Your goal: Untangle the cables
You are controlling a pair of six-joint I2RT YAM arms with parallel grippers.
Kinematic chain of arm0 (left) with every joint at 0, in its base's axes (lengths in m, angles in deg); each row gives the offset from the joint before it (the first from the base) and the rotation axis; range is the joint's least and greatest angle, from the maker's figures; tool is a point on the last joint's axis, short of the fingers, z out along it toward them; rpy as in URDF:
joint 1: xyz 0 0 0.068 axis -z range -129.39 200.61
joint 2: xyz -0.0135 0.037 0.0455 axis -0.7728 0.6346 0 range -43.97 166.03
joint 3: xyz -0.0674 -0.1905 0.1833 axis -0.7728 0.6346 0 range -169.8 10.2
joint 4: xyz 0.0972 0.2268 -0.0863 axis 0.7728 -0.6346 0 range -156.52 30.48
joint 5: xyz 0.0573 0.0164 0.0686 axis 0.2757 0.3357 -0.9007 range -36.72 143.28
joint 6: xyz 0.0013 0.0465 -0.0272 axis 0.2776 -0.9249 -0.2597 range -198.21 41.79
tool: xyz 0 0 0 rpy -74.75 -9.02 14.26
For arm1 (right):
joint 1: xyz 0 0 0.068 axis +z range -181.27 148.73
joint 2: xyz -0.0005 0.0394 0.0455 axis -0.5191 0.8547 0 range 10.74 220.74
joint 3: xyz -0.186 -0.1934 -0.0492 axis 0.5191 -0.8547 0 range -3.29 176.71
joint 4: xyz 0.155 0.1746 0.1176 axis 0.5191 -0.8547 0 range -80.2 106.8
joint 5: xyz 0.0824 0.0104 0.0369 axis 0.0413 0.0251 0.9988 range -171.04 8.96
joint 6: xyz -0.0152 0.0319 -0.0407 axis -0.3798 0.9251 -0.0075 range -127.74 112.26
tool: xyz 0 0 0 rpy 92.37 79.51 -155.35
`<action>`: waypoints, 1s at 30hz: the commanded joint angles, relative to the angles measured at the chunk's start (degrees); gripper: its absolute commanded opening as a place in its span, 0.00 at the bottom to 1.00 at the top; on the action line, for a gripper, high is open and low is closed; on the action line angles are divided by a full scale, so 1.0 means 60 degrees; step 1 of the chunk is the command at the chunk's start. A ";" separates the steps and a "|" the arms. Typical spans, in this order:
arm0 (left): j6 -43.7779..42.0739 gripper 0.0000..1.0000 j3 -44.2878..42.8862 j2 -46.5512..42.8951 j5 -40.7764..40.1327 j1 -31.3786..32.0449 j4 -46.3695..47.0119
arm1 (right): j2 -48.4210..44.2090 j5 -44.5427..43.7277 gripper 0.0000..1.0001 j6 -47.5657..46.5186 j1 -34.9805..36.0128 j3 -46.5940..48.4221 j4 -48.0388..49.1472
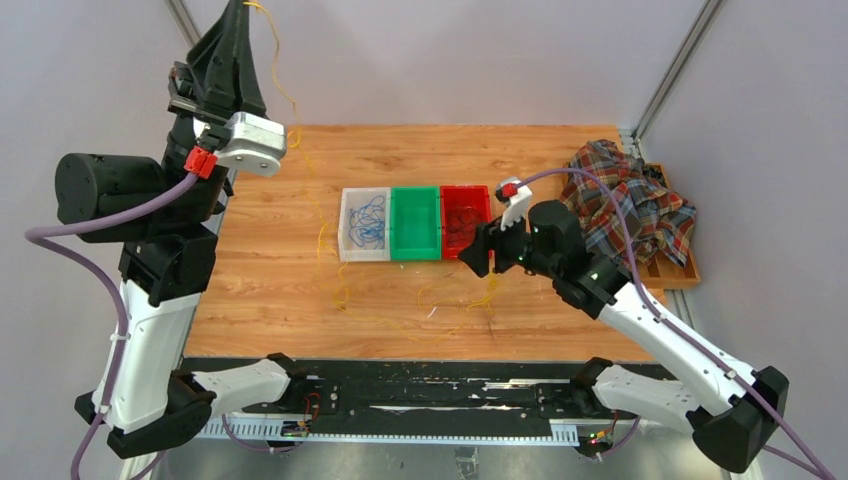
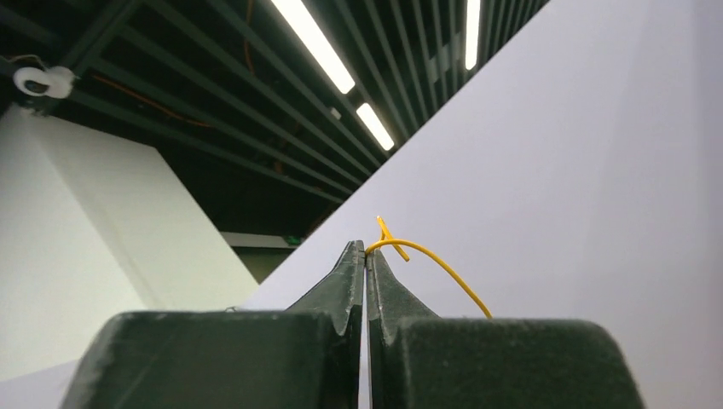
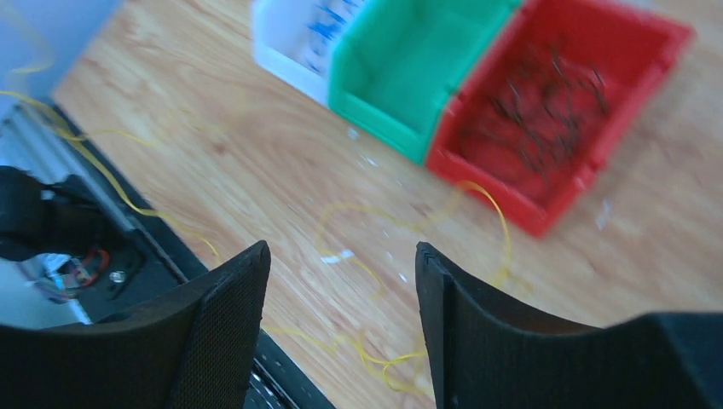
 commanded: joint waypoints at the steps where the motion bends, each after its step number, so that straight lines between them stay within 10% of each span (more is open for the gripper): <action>1: 0.0651 0.01 0.0040 -0.0182 0.0580 -0.0056 -0.0132 | 0.0583 0.2053 0.63 -0.0760 0.0534 0.0776 0.1927; 9: 0.0380 0.01 -0.0496 0.0076 0.0703 -0.0056 -0.0139 | 0.2377 0.1728 0.70 -0.1937 0.3129 0.1000 0.4812; 30: 0.0028 0.00 -0.1266 0.0343 0.0938 -0.0054 -0.0128 | 0.6099 -0.1589 0.67 -0.2964 0.4215 0.1658 0.8730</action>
